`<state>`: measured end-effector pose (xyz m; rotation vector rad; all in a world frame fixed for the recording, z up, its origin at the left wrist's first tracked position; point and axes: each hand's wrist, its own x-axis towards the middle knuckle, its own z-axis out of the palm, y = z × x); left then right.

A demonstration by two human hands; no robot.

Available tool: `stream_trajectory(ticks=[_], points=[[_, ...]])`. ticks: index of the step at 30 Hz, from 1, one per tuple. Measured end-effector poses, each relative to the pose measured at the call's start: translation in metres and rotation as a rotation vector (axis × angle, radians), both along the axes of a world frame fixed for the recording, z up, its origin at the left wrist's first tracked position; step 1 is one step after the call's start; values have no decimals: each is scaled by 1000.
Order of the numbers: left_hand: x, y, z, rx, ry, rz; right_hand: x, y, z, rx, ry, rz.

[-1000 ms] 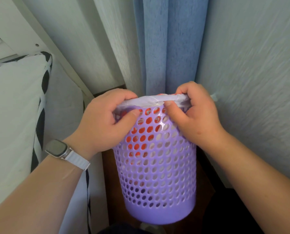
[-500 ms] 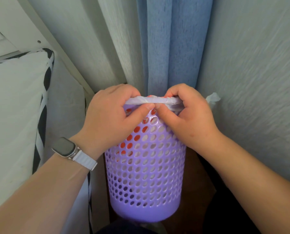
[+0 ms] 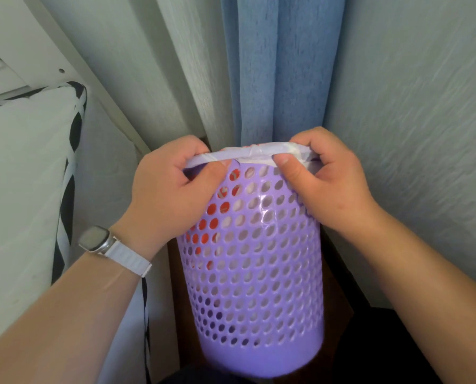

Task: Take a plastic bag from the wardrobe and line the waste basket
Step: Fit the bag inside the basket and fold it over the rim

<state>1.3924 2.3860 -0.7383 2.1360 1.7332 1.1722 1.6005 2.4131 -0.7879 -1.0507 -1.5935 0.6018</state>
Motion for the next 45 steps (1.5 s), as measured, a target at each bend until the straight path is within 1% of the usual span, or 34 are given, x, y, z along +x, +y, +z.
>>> stream_trajectory(ticks=[2,3,8,12,16,19,25,28,32,36,39,41,45], points=[[0,0,0,-16,-28,-26,-2,-2,-2,-7,13,-37],[1,0,1,-13,-13,-54,-3,-3,-2,3,1,-58],[10,-5,6,104,277,-202,-13,-8,-1,129,-142,-97],[15,-7,2,108,371,-218,-22,-13,-3,140,-166,-92],[10,-4,1,104,338,-203,-19,-12,-4,138,-168,-41],[6,-2,0,88,264,-159,-13,-9,-2,140,-193,-20],[3,-4,-1,61,54,-82,-5,-5,3,62,-127,-64],[5,-5,-2,-4,12,-108,-6,-5,2,41,-104,-99],[4,-6,0,-69,48,-187,-10,-8,-1,56,-116,-153],[13,-8,3,31,186,-265,-15,-10,-3,99,-142,-160],[15,-6,2,90,294,-253,-20,-13,-2,104,-155,-148],[13,-5,1,93,307,-243,-20,-13,-1,97,-157,-111],[5,-3,-1,75,252,-182,-8,-6,-1,112,-169,40]])
